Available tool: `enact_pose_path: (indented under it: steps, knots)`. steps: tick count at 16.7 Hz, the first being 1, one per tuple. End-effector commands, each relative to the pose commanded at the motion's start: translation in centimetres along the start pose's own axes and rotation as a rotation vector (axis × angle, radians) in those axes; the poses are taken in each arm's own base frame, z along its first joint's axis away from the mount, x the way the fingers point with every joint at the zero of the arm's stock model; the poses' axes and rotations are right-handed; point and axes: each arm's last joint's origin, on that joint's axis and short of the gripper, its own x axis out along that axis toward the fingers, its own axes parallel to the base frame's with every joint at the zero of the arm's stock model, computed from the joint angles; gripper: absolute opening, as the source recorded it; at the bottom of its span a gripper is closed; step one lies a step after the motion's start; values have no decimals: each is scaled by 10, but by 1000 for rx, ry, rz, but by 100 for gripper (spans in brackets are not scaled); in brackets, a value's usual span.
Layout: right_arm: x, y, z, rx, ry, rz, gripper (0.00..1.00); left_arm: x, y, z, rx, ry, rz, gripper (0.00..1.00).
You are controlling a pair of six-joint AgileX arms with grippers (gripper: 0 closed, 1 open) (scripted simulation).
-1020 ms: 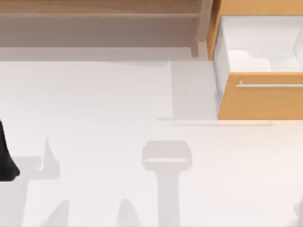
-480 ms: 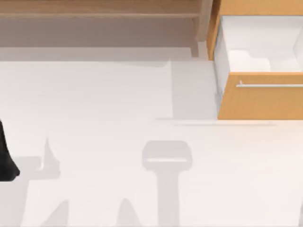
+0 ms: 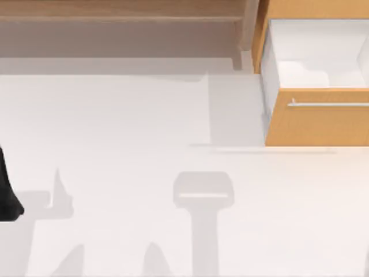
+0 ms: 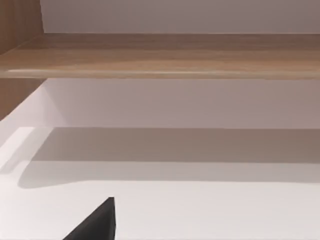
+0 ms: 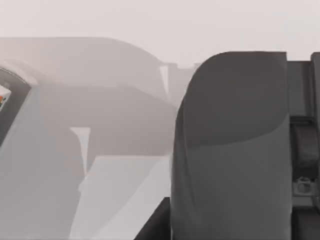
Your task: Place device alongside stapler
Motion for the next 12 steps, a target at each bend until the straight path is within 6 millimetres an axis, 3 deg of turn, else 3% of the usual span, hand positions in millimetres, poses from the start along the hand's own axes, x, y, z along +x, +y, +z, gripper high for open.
enact_pose_path:
  steps: [10,12]
  knots:
    - [0,0,0,0,0,0,98,0,0,0,0,0,0,100]
    - [0,0,0,0,0,0,100,0,0,0,0,0,0,100]
